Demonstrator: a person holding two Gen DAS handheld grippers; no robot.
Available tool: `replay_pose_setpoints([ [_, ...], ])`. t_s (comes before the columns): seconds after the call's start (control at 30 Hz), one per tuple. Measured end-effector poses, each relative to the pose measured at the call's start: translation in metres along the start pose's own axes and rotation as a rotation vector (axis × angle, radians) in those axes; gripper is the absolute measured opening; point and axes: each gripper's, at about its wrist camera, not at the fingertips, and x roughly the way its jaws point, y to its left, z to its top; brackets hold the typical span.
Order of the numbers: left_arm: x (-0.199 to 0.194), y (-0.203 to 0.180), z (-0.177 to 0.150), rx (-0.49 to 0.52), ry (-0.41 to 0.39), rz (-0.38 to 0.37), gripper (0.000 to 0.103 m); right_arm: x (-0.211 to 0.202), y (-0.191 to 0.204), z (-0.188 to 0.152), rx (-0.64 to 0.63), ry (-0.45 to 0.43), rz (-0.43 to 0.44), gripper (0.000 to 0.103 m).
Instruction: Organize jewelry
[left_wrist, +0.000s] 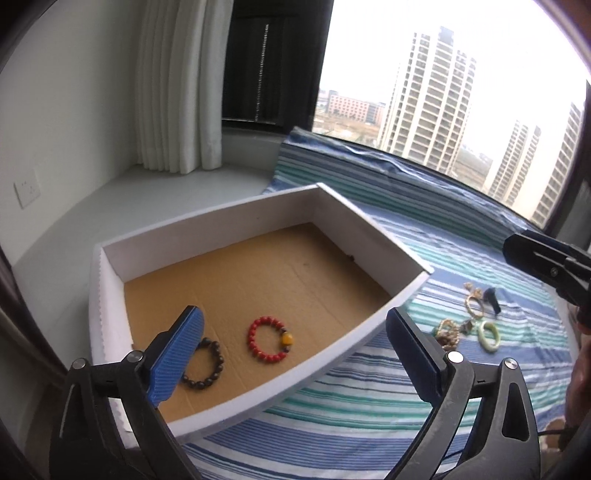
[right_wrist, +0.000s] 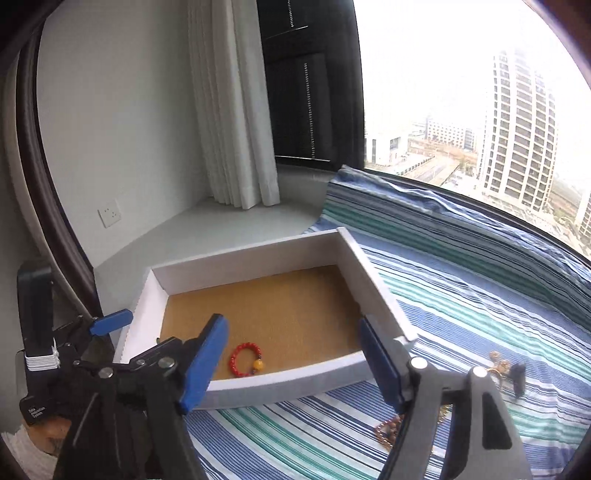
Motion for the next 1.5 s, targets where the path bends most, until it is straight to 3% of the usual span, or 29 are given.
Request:
replay_pose_setpoints([
  [0.17,0.012,-0.058,-0.023,0.101,0.024,-0.116,0.099,-0.036,-0.040,-0.049,0.047,-0.018,-0.183,0.075],
  [0.37,0.029,-0.115,-0.061,0.210,0.108,-0.197,0.099,-0.056,-0.083,-0.118,0.137,0.044,-0.338,0.075],
  [0.57,0.028,-0.145,-0.086,0.260,0.138,-0.248,0.099,-0.066,-0.110,-0.179,0.231,0.113,-0.385,0.076],
  [0.63,0.026,-0.152,-0.093,0.285,0.132,-0.242,0.099,-0.071,-0.115,-0.191,0.263,0.109,-0.390,0.083],
  [0.97,0.029,-0.163,-0.108,0.371,0.132,-0.224,0.099,-0.099,-0.119,-0.206,0.295,0.003,-0.370,0.089],
  [1.17,0.033,-0.164,-0.113,0.348,0.157,-0.266,0.099,-0.098,-0.118,-0.214,0.282,0.024,-0.367,0.090],
  [1.3,0.033,-0.167,-0.115,0.360,0.149,-0.243,0.099,-0.095,-0.115,-0.219,0.259,0.049,-0.406,0.103],
  [1.5,0.035,-0.168,-0.115,0.372,0.182,-0.237,0.099,-0.097,-0.120,-0.221,0.283,0.061,-0.419,0.103],
])
